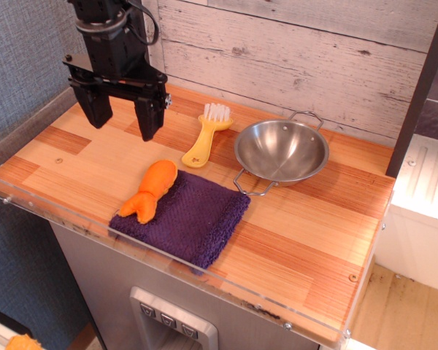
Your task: Place the fish on the left hand side of the napkin.
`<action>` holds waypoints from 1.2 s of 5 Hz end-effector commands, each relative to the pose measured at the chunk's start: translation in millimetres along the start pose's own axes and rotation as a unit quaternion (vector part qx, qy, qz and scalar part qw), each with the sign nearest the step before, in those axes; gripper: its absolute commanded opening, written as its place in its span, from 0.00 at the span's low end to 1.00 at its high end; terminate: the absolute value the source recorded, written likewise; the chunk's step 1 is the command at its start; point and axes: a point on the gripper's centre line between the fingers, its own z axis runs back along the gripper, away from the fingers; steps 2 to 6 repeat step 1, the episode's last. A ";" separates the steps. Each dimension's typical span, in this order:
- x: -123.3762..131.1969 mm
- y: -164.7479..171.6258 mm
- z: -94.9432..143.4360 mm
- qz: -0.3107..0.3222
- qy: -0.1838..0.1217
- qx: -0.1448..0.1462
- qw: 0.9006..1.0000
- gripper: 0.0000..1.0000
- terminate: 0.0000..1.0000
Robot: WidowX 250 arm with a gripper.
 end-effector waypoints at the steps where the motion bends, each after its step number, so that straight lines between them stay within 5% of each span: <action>1: -4.2 4.1 11.9 0.001 -0.020 0.007 1.000 1.00 1.00; 6: -4.2 4.1 11.9 0.001 -0.020 0.007 1.000 1.00 1.00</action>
